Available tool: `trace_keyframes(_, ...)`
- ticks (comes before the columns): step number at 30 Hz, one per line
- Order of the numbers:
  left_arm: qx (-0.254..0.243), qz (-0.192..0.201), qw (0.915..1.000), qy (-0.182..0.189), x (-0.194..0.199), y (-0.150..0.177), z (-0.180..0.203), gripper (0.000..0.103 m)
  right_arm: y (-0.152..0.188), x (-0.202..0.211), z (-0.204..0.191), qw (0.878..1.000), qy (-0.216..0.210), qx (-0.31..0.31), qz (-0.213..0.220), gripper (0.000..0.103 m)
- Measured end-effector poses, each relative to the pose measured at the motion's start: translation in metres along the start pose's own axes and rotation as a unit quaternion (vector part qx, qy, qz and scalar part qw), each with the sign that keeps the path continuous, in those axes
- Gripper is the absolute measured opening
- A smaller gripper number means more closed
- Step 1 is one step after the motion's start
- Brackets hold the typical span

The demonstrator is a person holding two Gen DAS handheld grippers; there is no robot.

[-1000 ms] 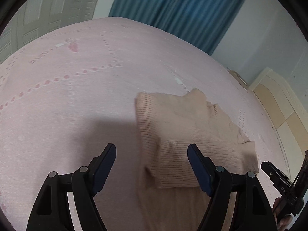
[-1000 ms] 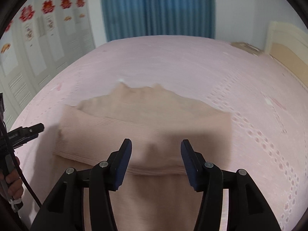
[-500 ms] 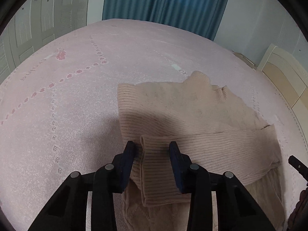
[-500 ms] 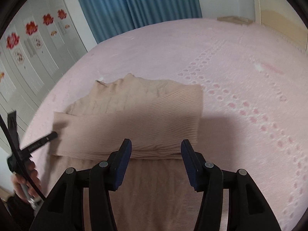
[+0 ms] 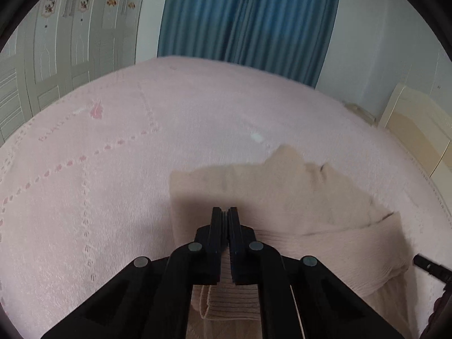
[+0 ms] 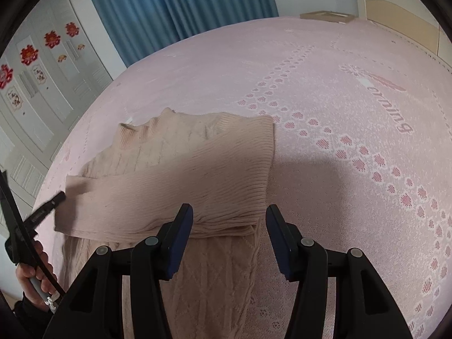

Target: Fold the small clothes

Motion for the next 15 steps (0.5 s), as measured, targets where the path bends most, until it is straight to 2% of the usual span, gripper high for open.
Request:
trace_keyframes(3,-0.004,0.021,0.9998,0.005,0.006,-0.012,0.008,0.005,0.001,-0.004,-0.002,1.0,0.0,0.005,-0.005,0.053)
trace_keyframes(11,0.008,0.031,0.9995,0.006,-0.01,-0.043,0.023,0.005,0.002,-0.012,-0.001,1.0,-0.005,0.008,-0.009,0.053)
trace_keyframes(14,-0.002,0.018,0.9997,-0.019,-0.015,-0.028,0.013,0.005,0.003,-0.018,0.002,1.0,0.005,0.004,-0.014,0.053)
trace_keyframes(15,-0.01,-0.004,0.9995,-0.028,-0.021,-0.014,0.008,0.005,0.005,-0.022,0.004,1.0,0.011,0.003,-0.02,0.053)
Point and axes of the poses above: each gripper's, at about its wrist camera, not at the fingertips, and x roughly against the way its jaws point, z to its right, y to its underside, the point moved 7 cm from there along -x, roughly the way its jaws point, and after that the axes turned 14 degrees about z, right-handed, at the moved point
